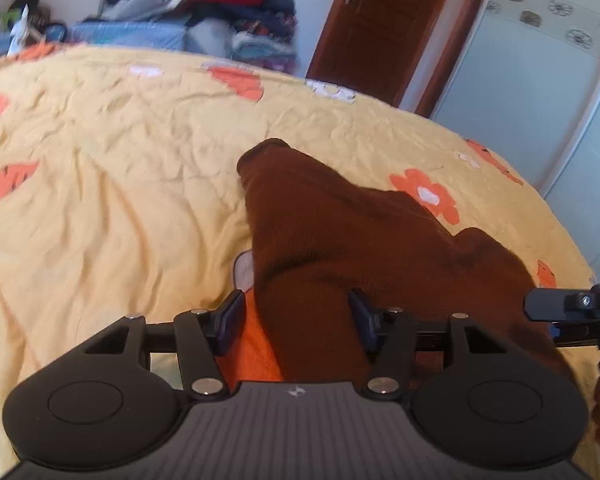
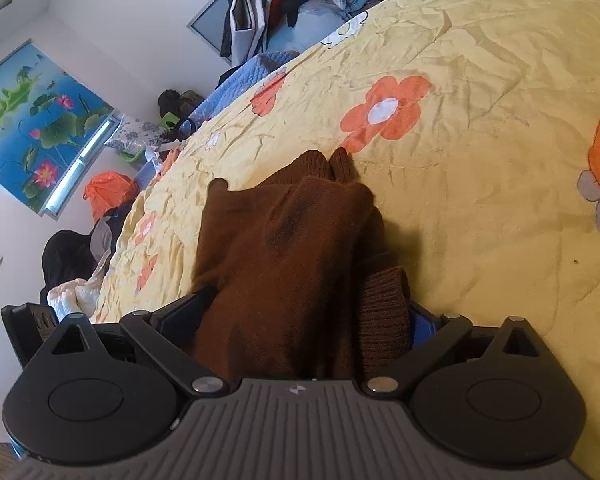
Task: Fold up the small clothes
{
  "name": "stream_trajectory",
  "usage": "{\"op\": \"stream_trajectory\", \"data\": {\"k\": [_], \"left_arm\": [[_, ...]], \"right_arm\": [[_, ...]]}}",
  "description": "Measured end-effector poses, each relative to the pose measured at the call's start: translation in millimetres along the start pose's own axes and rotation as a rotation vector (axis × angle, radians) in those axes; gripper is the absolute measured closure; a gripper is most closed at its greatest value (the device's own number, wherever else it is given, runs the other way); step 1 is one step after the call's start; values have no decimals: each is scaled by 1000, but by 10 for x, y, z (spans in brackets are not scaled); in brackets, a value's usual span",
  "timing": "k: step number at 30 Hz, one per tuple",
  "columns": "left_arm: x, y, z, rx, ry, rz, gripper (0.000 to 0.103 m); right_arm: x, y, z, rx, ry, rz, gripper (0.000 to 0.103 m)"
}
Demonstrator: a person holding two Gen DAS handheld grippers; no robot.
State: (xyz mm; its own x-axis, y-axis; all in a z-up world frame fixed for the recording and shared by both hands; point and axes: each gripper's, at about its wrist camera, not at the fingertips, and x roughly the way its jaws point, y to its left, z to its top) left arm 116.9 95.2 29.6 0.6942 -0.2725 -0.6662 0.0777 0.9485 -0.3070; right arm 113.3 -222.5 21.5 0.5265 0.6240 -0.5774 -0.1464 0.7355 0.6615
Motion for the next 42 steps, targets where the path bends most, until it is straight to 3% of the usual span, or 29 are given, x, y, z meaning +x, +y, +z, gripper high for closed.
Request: {"op": "stream_trajectory", "data": {"k": [4, 8, 10, 11, 12, 13, 18, 20, 22, 24, 25, 26, 28, 29, 30, 31, 32, 35, 38, 40, 41, 42], "left_arm": [[-312, 119, -92, -121, 5, -83, 47], [-288, 397, -336, -390, 161, -330, 45], [-247, 396, -397, -420, 147, -351, 46], [-223, 376, -374, -415, 151, -340, 57], [-179, 363, -347, -424, 171, -312, 66], [-161, 362, -322, -438, 187, -305, 68], [-332, 219, -308, -294, 187, -235, 70], [-321, 213, -383, -248, 156, -233, 65], [-391, 218, -419, -263, 150, -238, 57], [-512, 228, -474, -263, 153, -267, 41], [-575, 242, -523, -262, 147, -285, 35], [-614, 259, -574, -265, 150, -293, 34], [-653, 313, -674, -296, 155, -317, 36], [-657, 324, -695, -306, 155, -325, 38], [-657, 322, -706, -315, 160, -321, 46], [-621, 309, -708, -317, 180, -306, 73], [-583, 295, -714, -316, 197, -288, 81], [-654, 243, -709, -272, 205, -257, 83], [-709, 175, -774, -147, 177, -231, 82], [-763, 52, -827, -29, 125, -186, 79], [-826, -26, -851, 12, 102, -146, 75], [-908, -107, -873, 54, 76, -110, 73]], "right_arm": [[-98, -53, -39, 46, 17, 26, 3], [-187, -73, -153, 50, 47, 64, 3], [-176, -51, -171, 31, 37, 62, 8], [-154, -36, -163, 27, 36, 52, 26], [-114, -13, -154, 22, 48, 32, 59], [-46, -19, -136, 24, 81, 12, 59], [-224, 148, -246, -44, 76, 46, 59], [-179, 79, -321, -40, 89, 11, 56], [-220, -41, -346, 36, 58, 60, 45], [-325, -75, -363, 107, 52, 82, 21], [-402, -66, -394, 104, 39, 90, 17], [-479, -55, -435, 95, 32, 91, 15], [-578, -59, -534, 98, 46, 105, 16], [-592, -63, -582, 102, 61, 118, 22], [-580, -44, -624, 84, 82, 124, 37], [-540, 7, -675, 42, 116, 108, 46], [-496, 61, -725, -14, 142, 72, 66], [-535, 174, -738, -123, 152, 4, 80], [-616, 126, -731, -193, 147, -45, 85], [-608, 54, -730, -164, 137, -16, 85], [-604, 64, -735, -165, 136, -16, 78], [-613, 87, -732, -160, 140, -17, 63]]}}
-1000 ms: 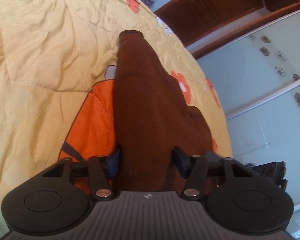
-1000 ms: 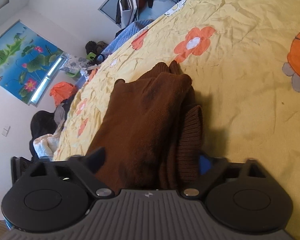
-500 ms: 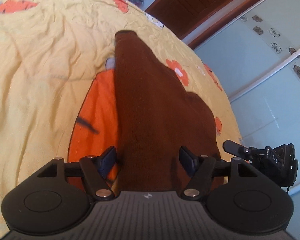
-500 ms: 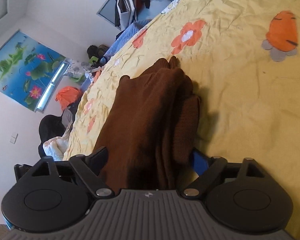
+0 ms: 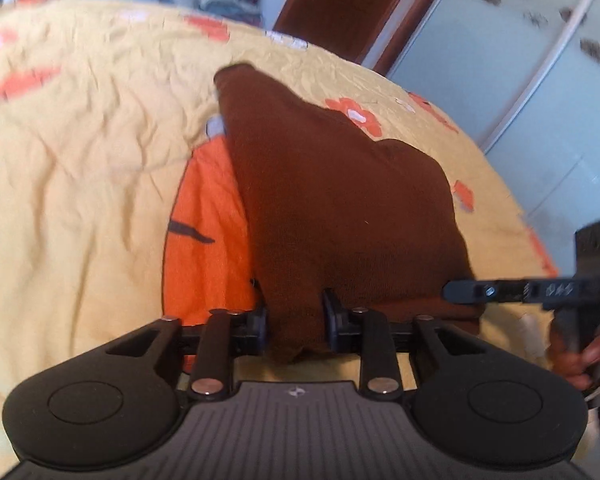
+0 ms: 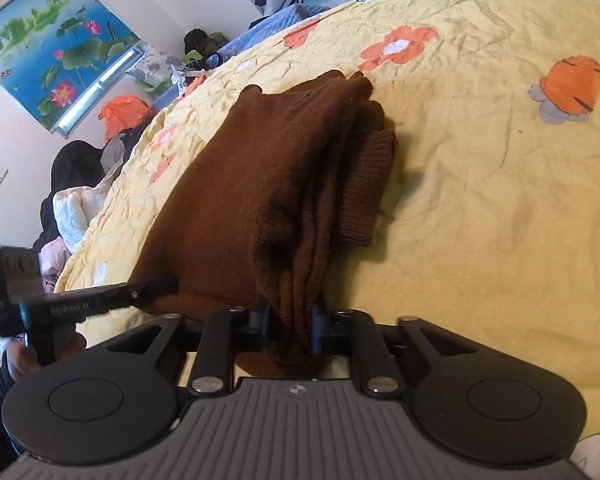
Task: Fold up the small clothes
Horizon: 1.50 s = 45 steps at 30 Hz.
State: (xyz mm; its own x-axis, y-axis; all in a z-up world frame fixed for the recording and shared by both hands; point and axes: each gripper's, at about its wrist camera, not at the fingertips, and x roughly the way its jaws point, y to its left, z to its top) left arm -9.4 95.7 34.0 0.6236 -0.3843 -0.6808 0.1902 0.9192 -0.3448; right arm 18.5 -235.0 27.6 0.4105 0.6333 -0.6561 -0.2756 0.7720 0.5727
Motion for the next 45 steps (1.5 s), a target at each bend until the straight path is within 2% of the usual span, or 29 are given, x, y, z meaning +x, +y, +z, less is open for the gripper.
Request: {"op": "stream_trajectory", "data": {"k": [1, 2, 3, 5, 7, 10, 11, 13, 14, 15, 17, 18, 19, 21, 22, 23, 24, 25, 27, 29, 31, 33, 36, 38, 40, 42, 43, 44, 45], "left_arm": [[-71, -103, -20, 60, -30, 34, 68], [-154, -199, -64, 130, -67, 64, 61], [-249, -304, -122, 218, -116, 103, 55], [-361, -483, -224, 367, -207, 165, 32], [-359, -610, -271, 462, -252, 176, 29], [-185, -741, -234, 515, -229, 188, 29], [-131, -767, -229, 523, -222, 185, 29], [-25, -796, -229, 531, -205, 189, 29], [25, -798, -227, 533, -200, 193, 29], [71, -801, -222, 535, -192, 191, 29], [172, -790, -192, 521, -155, 182, 29], [225, -768, -183, 496, -130, 177, 30], [266, -744, -172, 460, -116, 168, 30], [318, -719, -183, 428, -134, 159, 29], [337, -720, -180, 429, -138, 166, 29], [329, -724, -171, 426, -135, 167, 29], [294, -721, -158, 426, -134, 167, 29], [230, -704, -160, 430, -143, 165, 29], [70, -667, -185, 426, -179, 153, 29], [-8, -631, -205, 426, -193, 144, 28], [74, -618, -189, 436, -162, 157, 28], [218, -615, -177, 423, -122, 179, 28], [306, -568, -185, 373, -137, 176, 24], [282, -581, -182, 366, -136, 181, 24], [182, -608, -189, 365, -137, 191, 24], [66, -597, -222, 357, -146, 199, 24], [25, -575, -244, 348, -147, 205, 24], [-5, -551, -275, 334, -145, 217, 24], [-18, -521, -303, 318, -140, 231, 24]], "right_arm": [[-26, 18, 26, 10, 8, 1, 54], [-83, 52, 71, 14, -4, -15, 34], [-171, 83, 130, 10, -54, -34, 21], [-373, 72, 272, 19, -176, -34, 17], [-411, -25, 483, 76, -237, -26, 17], [-173, -196, 820, 177, -225, -26, 18], [-59, -235, 905, 208, -207, -11, 19], [227, -270, 1051, 223, -140, -5, 30], [367, -257, 1109, 206, -94, -33, 65], [483, -197, 1149, 162, -58, -70, 81], [520, -49, 1216, 55, -75, -105, 83], [518, 7, 1250, 13, -97, -112, 92], [532, 15, 1295, -18, -109, -154, 93], [639, -124, 1362, -8, -91, -238, 93], [688, -172, 1346, 6, -73, -240, 93], [705, -186, 1304, 7, -70, -230, 90], [662, -141, 1258, -1, -82, -225, 81], [577, -87, 1213, -6, -102, -228, 78], [295, 45, 1086, -21, -187, -244, 48], [20, 230, 887, -60, -289, -234, 39], [-68, 438, 698, -106, -279, -164, 37], [32, 651, 515, -183, -230, -138, 38], [371, 748, 332, -288, -134, -204, 33], [485, 713, 257, -387, -157, -290, 32], [399, 700, 294, -354, -158, -280, 32], [252, 763, 315, -312, -164, -323, 22], [147, 789, 277, -292, -193, -341, 18], [23, 794, 212, -279, -234, -330, 7], [-100, 784, 119, -262, -277, -314, 1]]}}
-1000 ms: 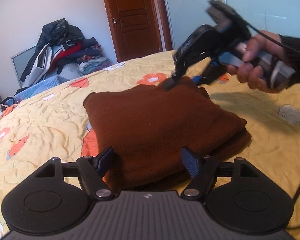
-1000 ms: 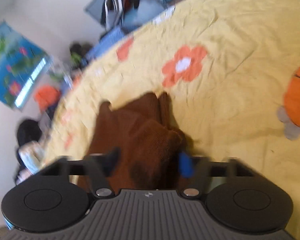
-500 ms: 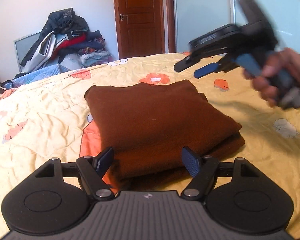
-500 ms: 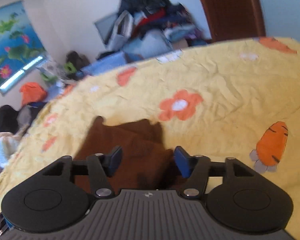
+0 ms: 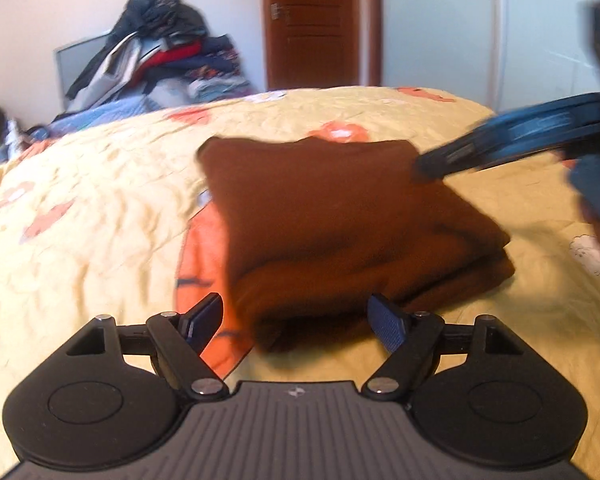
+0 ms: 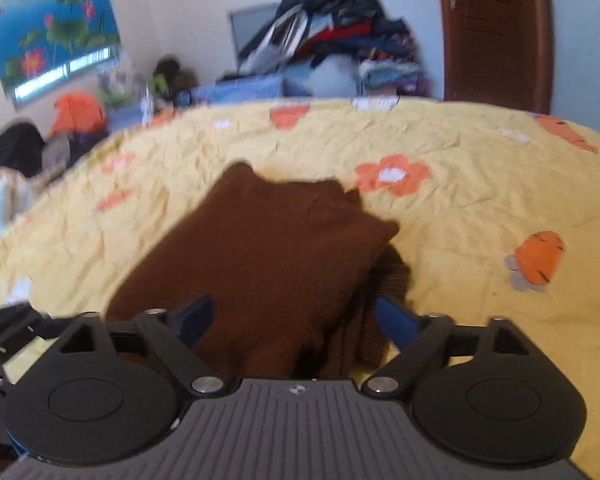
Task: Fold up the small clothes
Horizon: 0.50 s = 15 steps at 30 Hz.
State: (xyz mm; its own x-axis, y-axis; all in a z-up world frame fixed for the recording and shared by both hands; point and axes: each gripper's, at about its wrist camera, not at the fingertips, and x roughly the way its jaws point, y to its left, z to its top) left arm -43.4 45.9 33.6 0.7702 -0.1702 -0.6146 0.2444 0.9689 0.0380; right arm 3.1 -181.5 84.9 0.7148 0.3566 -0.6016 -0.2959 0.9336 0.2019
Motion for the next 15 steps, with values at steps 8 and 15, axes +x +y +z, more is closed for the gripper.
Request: {"op": "stream_trajectory", "data": {"k": [8, 15], "left_arm": [[-40, 69, -258, -99, 49, 84, 20], [1, 44, -279, -170, 53, 147, 0]], "right_arm": [[-284, -258, -723, 129, 102, -116, 0], [14, 244, -822, 19, 93, -327, 0]]}}
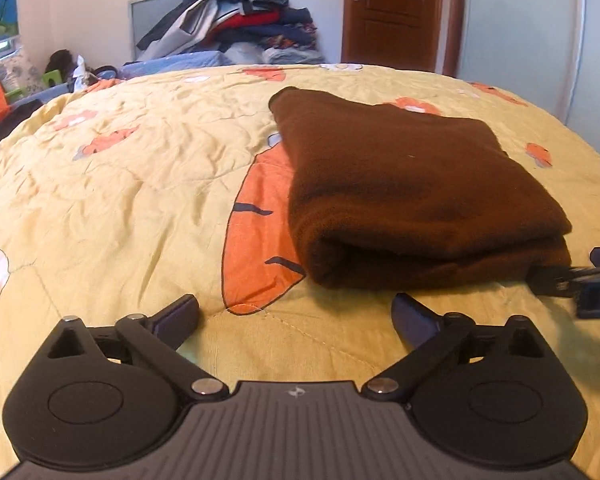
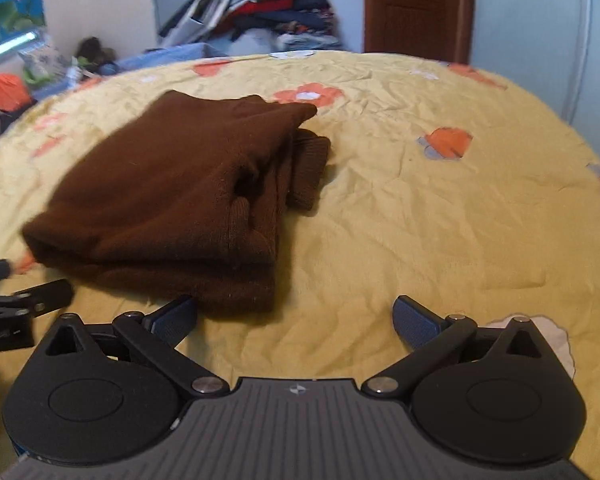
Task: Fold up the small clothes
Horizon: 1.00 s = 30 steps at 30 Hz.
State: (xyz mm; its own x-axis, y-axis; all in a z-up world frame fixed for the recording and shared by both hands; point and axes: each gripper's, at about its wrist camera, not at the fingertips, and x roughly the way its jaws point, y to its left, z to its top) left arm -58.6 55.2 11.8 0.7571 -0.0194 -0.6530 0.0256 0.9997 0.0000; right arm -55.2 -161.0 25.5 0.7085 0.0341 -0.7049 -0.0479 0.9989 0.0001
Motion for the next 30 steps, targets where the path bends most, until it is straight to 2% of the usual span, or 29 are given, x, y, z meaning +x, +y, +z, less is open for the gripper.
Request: {"op": "stream_trajectory", "data": {"k": [1, 3, 6, 30], "left_arm": [[1, -16, 6, -1, -2, 3, 0], [-13, -22, -14, -3, -8, 8, 0], [-21, -22, -22, -6, -11, 13, 0], [-25, -24, -22, -22, -14, 37, 0]], "right_arm": [[18, 78, -33, -9, -28, -33, 0], [35, 146, -79, -4, -65, -31, 0], [55, 74, -54, 3, -65, -8, 0], [44, 101, -78, -3, -68, -20, 0]]}}
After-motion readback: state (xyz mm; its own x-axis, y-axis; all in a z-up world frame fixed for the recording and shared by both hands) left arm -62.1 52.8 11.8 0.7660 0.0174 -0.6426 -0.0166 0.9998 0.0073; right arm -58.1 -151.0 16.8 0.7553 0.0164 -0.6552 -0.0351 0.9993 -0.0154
